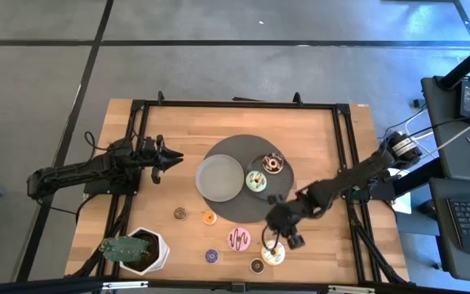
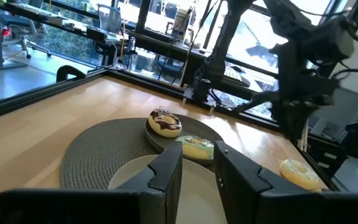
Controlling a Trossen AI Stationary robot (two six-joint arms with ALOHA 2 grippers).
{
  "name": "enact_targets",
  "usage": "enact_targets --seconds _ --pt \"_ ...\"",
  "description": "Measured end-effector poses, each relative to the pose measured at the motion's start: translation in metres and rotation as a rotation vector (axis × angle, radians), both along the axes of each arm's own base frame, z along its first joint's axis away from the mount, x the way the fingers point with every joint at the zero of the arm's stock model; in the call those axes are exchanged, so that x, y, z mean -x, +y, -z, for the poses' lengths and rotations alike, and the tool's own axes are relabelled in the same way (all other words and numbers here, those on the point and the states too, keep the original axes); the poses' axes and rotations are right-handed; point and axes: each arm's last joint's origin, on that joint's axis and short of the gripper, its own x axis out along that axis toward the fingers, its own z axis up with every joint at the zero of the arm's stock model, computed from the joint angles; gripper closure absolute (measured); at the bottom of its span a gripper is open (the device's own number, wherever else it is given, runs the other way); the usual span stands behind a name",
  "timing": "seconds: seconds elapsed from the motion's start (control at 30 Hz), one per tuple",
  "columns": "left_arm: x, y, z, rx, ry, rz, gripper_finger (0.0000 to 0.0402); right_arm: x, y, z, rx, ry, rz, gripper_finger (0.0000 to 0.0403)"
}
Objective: Pick & Place donuts
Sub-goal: Put the large white donut on the black plate
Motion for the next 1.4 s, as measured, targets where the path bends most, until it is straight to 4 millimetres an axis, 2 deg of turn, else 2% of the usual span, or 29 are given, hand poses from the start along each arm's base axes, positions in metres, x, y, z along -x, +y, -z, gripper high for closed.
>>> enact_targets --seconds 0.23,0.47,0.7,0.83,0.97,1.07,1.17,1.27,1.4 --pt "0.0 0.0 0.0 0.001 0.001 0.001 0.0313 -0.004 0.028 0.021 -0.001 -0.02 0.016 0.0267" --pt "0.0 0.0 0.0 0.001 0.003 0.001 0.0313 -0.007 0.041 0.053 0.05 0.036 -0.025 0.0267" --pt "0.0 0.0 0.0 0.001 0.001 0.001 0.0313 -0.006 0.048 0.071 0.068 0.082 -0.015 0.0268" --pt "0.0 0.0 0.0 0.001 0.001 0.001 0.0313 -0.006 0.048 0.074 0.057 0.107 0.024 0.0294" --pt "0.0 0.0 0.0 0.001 0.001 0.001 0.0313 -0.002 0.046 0.069 0.064 0.122 0.021 0.035" --pt "0.0 0.0 0.0 0.001 0.001 0.001 0.0313 0.003 0.04 0.06 0.074 0.152 0.031 0.0388" --pt "0.0 0.0 0.0 0.001 0.001 0.0 0.0313 0.008 0.028 0.041 0.088 0.155 0.072 0.0388" --pt "0.0 0.0 0.0 0.001 0.001 0.0 0.0313 0.013 0.002 0.021 0.186 0.139 0.175 0.0389" --pt "0.0 0.0 0.0 0.001 0.001 0.0 0.0313 0.016 -0.046 0.001 0.362 0.126 0.4 0.0395"
